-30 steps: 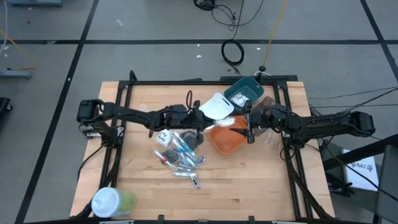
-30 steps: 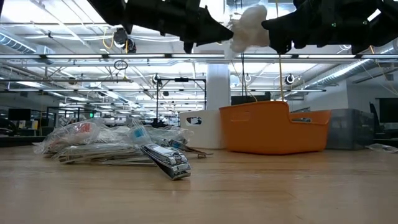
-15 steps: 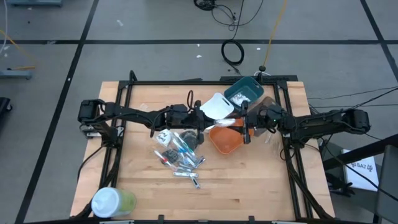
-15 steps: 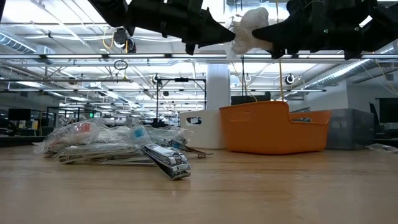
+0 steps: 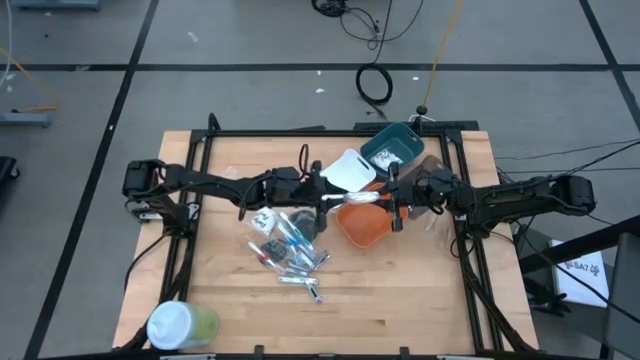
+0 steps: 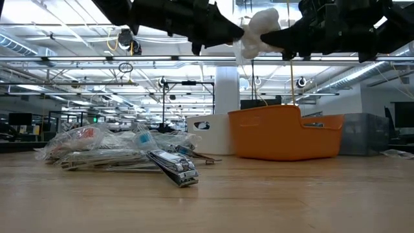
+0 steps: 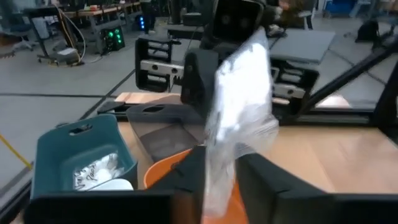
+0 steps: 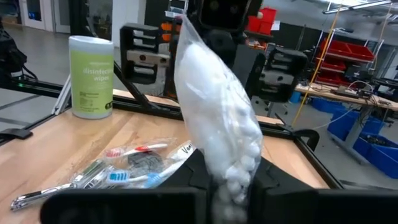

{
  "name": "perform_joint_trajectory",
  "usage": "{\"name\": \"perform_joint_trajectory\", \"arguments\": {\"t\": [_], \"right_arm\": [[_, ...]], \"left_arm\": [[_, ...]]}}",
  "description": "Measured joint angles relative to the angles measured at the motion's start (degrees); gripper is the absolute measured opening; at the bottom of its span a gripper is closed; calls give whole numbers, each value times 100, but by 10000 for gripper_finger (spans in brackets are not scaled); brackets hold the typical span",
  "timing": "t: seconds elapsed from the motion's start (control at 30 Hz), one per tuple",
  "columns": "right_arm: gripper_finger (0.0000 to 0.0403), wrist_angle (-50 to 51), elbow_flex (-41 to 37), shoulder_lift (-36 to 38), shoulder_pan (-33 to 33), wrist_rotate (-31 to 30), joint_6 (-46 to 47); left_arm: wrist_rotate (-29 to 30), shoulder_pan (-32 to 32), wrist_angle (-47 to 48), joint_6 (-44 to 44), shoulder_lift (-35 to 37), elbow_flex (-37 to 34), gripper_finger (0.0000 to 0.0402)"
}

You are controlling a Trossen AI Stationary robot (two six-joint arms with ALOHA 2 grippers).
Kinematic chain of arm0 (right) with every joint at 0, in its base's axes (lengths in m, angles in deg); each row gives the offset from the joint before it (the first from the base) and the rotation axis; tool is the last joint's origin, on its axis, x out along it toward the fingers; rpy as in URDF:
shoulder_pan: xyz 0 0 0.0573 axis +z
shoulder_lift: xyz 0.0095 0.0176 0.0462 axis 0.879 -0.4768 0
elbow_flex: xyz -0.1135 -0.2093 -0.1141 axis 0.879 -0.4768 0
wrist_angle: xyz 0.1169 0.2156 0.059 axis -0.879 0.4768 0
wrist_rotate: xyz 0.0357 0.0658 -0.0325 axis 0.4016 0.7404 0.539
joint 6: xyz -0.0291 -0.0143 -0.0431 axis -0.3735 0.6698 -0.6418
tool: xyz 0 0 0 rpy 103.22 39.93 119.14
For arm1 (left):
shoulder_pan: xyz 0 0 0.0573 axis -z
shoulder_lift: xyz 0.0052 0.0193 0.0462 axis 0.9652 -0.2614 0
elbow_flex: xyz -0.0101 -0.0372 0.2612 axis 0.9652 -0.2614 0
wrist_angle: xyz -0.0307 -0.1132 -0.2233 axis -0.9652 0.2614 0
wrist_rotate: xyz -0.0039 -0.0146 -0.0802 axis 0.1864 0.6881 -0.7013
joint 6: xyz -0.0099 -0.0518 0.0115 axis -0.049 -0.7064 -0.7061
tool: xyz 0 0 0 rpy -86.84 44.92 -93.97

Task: Pick & Place Travel size toiletries
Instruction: Put the white cotton pack into the blue bin

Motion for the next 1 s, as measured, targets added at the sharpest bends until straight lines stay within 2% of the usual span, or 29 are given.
{"name": "perform_joint_trajectory", "arguments": {"t": [0.13,0.23,0.37,0.47,0.57,0.73,0.87,1.0], "right_arm": [[46,65,0,25,-29,-32,1],[36,208,0,169,-132,-38,75],[26,933,0,634,-352,-46,107],[26,1673,0,1060,-534,-241,113],[33,2280,-2,1406,-677,-707,167],[32,2325,-362,1751,-881,-1434,156],[26,2214,-663,1837,-1141,-2522,58],[26,2229,-752,1613,-1539,-3583,-161]], "left_arm": [[132,114,332,721,421,0,172],[584,198,911,1026,911,4,216],[1425,221,2120,708,1582,4,249],[1643,181,2991,230,1947,4,259],[1644,175,3537,-68,2167,-40,261],[1735,176,3447,-202,2184,-467,262],[2509,176,2805,-207,2224,-1110,262],[3475,176,2575,-537,2210,-1639,262]]}}
